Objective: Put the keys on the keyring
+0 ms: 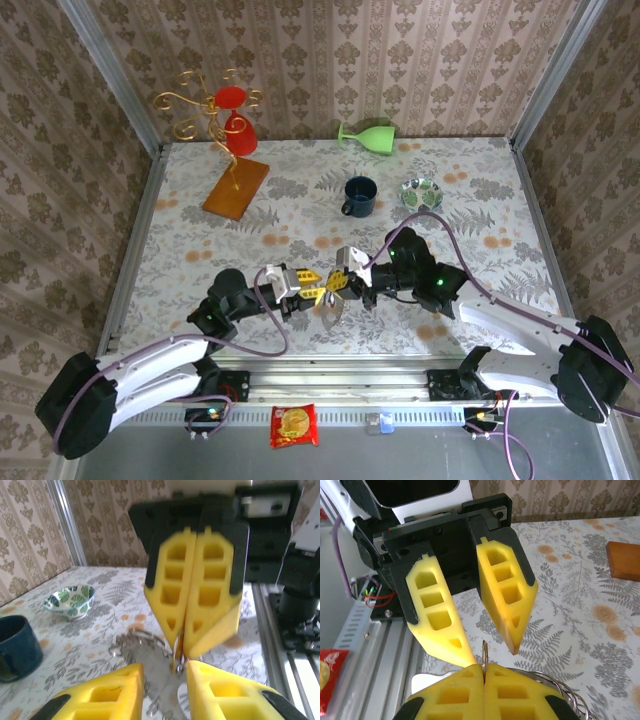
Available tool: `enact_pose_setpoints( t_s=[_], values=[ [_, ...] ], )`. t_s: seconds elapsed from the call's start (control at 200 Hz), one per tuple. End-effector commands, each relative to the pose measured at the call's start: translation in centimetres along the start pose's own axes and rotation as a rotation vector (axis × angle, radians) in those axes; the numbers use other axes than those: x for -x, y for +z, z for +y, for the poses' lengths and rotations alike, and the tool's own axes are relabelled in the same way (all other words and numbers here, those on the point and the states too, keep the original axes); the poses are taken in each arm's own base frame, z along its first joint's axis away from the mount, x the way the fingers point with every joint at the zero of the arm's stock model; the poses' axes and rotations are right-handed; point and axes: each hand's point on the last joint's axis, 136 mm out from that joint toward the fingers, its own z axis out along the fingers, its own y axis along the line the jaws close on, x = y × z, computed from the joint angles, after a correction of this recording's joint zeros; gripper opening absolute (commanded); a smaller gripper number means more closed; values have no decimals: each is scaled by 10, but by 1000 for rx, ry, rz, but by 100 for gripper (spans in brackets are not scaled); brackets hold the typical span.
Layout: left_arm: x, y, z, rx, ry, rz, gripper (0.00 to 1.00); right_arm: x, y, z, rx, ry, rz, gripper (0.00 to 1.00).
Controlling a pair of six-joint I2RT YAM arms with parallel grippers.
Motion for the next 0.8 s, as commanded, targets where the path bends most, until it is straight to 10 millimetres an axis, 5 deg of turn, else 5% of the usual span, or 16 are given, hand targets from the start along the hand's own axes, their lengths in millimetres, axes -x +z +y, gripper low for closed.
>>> enact_pose_setpoints(
  t_s=[0.0,0.36,0.535,0.61,0.72,0.795],
  values=[
    [-1,-1,2,7,52,92,29,-1,-7,0,-4,-79,103,0],
    [13,8,0,-77,149,155,23,4,-5,2,21,-211,249,0],
    [13,14,-3,-120,147,160,0,22,3,12,65,-232,189,0],
    [14,14,-4,-128,148,158,0,24,4,13,57,-214,168,0],
    [15,12,-5,-119,148,143,0,21,-2,1,-12,-140,125,38],
    [17,13,-3,-96,127,96,0,13,-11,-8,-53,-61,77,45]
  ],
)
